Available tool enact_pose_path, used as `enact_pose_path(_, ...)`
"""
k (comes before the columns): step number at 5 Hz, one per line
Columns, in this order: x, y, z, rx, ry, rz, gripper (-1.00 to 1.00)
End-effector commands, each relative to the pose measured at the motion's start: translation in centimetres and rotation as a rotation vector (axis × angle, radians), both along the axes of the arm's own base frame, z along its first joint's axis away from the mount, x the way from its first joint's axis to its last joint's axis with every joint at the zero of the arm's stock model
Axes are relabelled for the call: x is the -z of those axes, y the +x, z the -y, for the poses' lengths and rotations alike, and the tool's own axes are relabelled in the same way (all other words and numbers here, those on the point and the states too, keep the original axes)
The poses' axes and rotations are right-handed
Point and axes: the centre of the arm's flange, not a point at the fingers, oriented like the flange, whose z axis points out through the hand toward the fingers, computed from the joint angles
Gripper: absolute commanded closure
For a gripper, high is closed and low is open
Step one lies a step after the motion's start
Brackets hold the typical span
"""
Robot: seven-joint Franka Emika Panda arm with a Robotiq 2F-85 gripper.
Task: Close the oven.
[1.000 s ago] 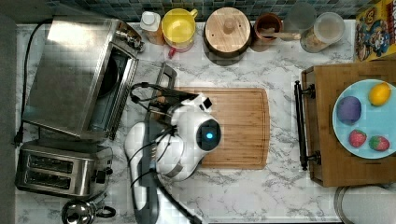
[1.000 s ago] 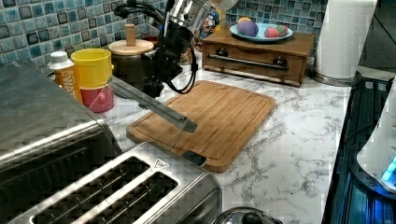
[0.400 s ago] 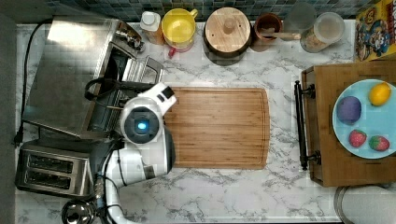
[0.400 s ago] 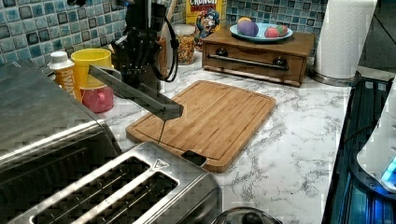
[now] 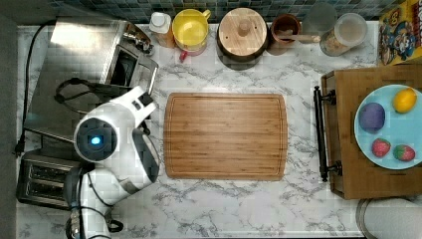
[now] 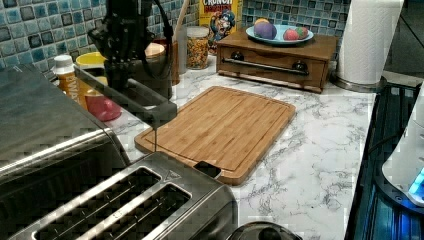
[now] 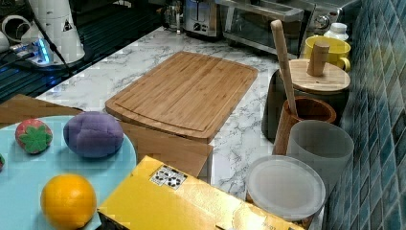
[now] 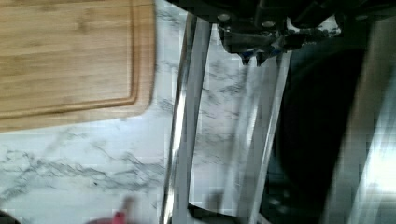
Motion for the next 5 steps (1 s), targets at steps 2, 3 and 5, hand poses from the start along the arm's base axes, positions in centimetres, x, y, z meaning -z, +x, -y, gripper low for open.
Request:
enact_pose_path(2, -7.9, 0.8, -7.0, 0.038, -0.081, 0.098, 1.00)
enact_pose_path(3, -10.4, -0.3, -5.9, 0.120, -0.086, 0.128, 1.00)
enact_pose_path(5, -12.4, -1.6, -4.3, 0.146, -0.180, 0.072, 1.00)
